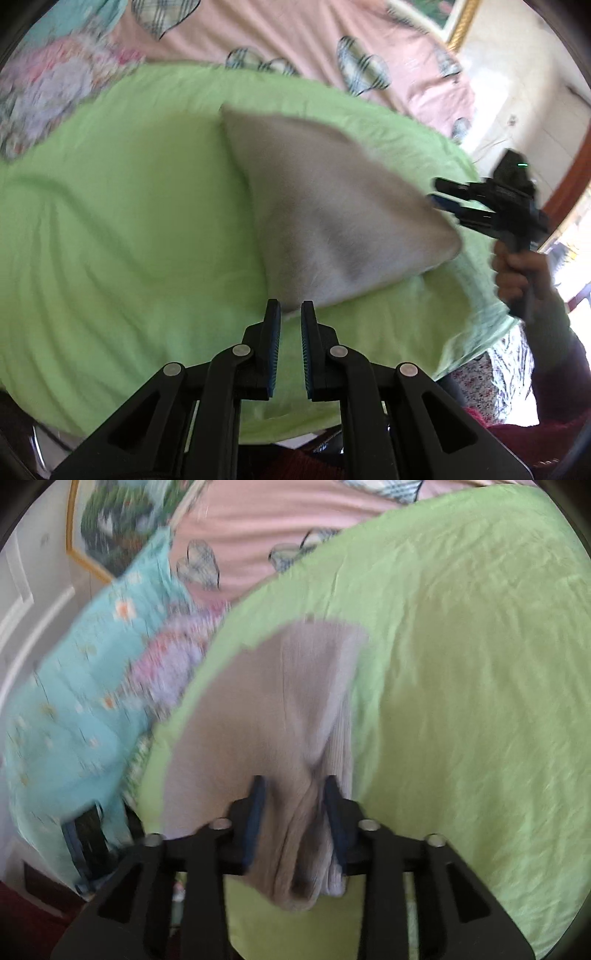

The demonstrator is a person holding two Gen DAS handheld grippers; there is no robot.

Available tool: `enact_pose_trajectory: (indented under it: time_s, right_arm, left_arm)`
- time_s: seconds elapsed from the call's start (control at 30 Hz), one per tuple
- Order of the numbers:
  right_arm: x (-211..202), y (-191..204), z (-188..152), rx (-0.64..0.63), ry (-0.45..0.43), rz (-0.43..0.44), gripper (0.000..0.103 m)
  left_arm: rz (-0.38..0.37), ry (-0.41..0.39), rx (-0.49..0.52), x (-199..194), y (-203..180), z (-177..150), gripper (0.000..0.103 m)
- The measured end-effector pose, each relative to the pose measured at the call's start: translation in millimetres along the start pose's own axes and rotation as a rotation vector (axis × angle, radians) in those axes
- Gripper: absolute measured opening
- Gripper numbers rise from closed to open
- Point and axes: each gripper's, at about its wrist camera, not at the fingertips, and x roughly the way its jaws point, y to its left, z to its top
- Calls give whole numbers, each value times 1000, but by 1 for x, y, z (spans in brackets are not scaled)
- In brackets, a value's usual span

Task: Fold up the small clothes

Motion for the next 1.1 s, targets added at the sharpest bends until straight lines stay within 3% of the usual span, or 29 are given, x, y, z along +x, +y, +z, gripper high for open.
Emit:
enact_pose_trajectory:
  time_s: [0.23, 0.3, 0.4, 0.47, 0.5, 0.53, 0.7, 0.8, 0.9, 1.0, 1.1]
  right_arm:
    - [40, -22, 54, 80, 10, -37, 44]
    - [61, -27, 63, 99, 32, -48, 44]
    - [80, -32, 71, 135, 58, -11, 43]
    - [90, -31, 76, 112, 68, -11, 32]
    - [90, -30, 79, 96, 63, -25, 12]
    - [90, -27, 83, 81, 54, -28, 10]
    - [79, -9, 112, 1, -43, 25, 8]
    - [101, -16, 112, -24, 5, -75, 8]
    - [120, -28, 101, -8, 64, -96, 9]
    - [97, -28, 99, 39, 23, -89, 12]
    - [66, -13, 91, 4, -21, -108, 13]
  left_arm:
    - [-19, -85, -92, 13, 4, 52, 15]
    - [-18, -77, -71, 27, -4, 59, 16]
    - [49, -37, -36, 48, -10, 58, 20]
    - [66, -43, -10, 50, -12, 53, 21]
    - [74, -44, 12, 50, -14, 52, 21]
    - [78, -42, 25, 50, -15, 51, 21]
    - [83, -7, 53, 57, -16, 44, 21]
    - [90, -1, 59, 58, -19, 39, 21]
    - [87, 4, 57, 54, -17, 40, 21]
    - [63, -3, 12, 46, -10, 45, 22]
    - [62, -17, -24, 43, -2, 54, 35]
